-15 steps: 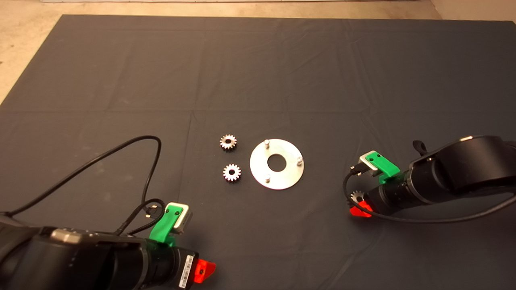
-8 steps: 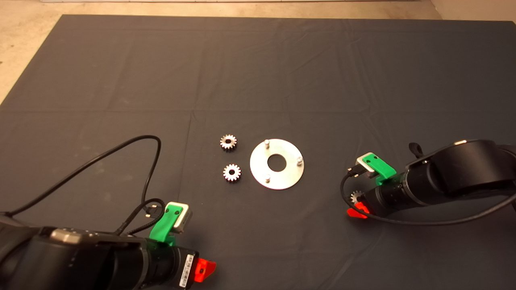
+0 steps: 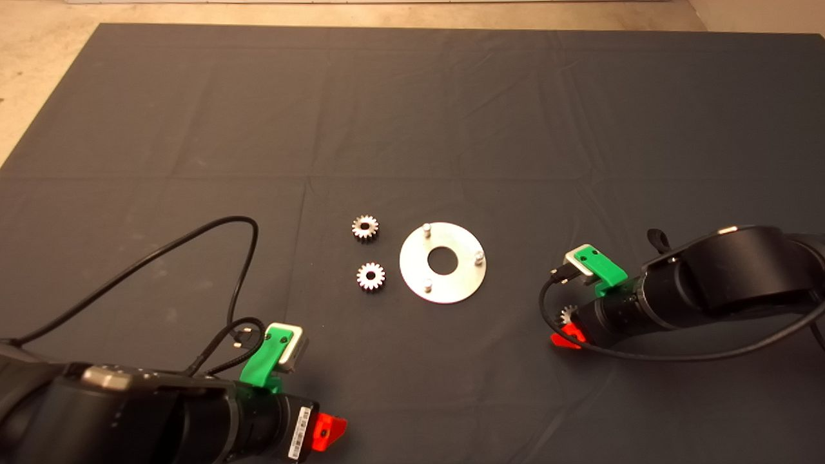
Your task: Install three planetary gears onto the carrier pins
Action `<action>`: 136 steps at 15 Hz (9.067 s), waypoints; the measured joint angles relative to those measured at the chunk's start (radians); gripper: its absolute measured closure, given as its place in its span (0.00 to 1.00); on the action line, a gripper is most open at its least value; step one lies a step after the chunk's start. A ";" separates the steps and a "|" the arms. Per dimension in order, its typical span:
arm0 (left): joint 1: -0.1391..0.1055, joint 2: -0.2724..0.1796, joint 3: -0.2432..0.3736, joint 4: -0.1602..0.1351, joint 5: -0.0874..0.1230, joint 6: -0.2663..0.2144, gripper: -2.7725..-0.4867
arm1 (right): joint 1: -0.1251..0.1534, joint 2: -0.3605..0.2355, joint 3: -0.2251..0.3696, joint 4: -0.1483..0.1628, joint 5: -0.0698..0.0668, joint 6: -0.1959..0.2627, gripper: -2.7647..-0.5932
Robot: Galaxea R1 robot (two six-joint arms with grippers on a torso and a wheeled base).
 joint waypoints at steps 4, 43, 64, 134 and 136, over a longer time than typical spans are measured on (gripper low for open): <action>0.000 0.002 0.000 0.000 0.000 -0.001 0.01 | -0.030 0.001 -0.008 -0.026 0.000 0.000 0.17; 0.000 0.041 0.000 0.020 0.000 -0.019 0.01 | -0.039 0.006 -0.021 -0.082 0.003 0.008 0.81; 0.000 0.101 0.000 0.034 0.000 -0.039 0.01 | 0.142 0.028 -0.006 -0.049 -0.002 0.015 0.86; 0.000 0.089 0.000 0.041 0.000 -0.044 0.01 | 0.191 0.445 -0.389 0.157 0.029 0.007 0.87; 0.000 0.089 0.000 0.041 0.000 -0.044 0.01 | 0.191 0.443 -0.389 0.157 0.027 0.007 0.86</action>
